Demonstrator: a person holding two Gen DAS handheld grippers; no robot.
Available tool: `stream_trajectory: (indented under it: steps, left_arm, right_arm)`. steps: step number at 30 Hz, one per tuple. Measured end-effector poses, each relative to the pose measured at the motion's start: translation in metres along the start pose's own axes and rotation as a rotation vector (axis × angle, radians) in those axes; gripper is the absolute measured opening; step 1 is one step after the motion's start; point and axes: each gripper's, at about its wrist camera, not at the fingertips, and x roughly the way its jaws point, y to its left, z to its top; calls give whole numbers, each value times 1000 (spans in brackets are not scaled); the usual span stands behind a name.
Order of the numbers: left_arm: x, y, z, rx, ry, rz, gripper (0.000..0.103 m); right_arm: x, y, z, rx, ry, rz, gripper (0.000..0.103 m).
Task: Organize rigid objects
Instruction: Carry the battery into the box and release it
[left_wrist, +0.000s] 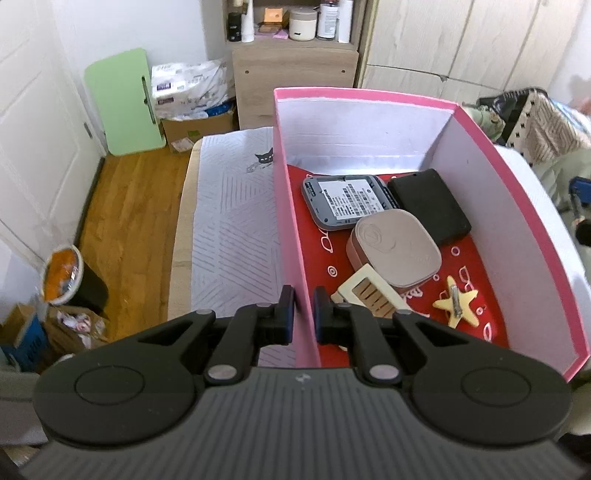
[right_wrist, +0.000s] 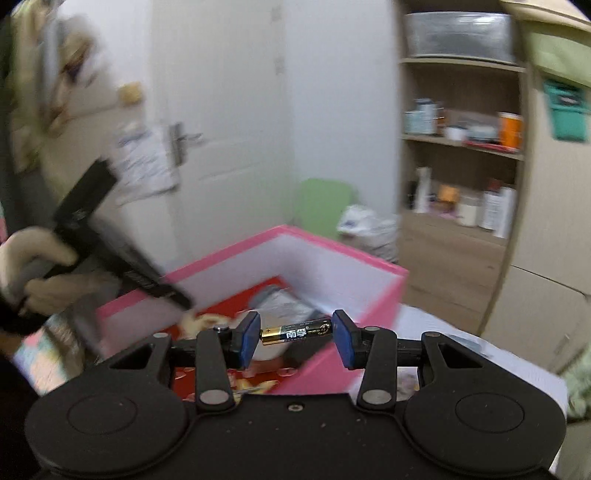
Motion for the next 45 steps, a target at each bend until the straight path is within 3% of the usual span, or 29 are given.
stream_trajectory:
  steps: [5, 9, 20, 25, 30, 36, 45]
  left_arm:
    - [0, -1, 1, 18, 4, 7, 9]
    - [0, -1, 0, 15, -3, 7, 9]
    - [-1, 0, 0, 3, -5, 2, 9]
    - [-1, 0, 0, 2, -4, 1, 9]
    - [-1, 0, 0, 2, -5, 2, 9]
    - [-1, 0, 0, -2, -5, -1, 10]
    - [0, 1, -1, -6, -6, -3, 10]
  right_arm:
    - [42, 18, 18, -79, 163, 15, 48]
    - [70, 23, 26, -103, 223, 28, 48]
    - [137, 13, 28, 58, 385, 108, 48]
    - [153, 8, 31, 105, 417, 106, 49]
    - [156, 1, 32, 157, 405, 133, 48]
    - [122, -10, 38, 201, 293, 133, 49]
    - [43, -40, 23, 287, 176, -37, 53]
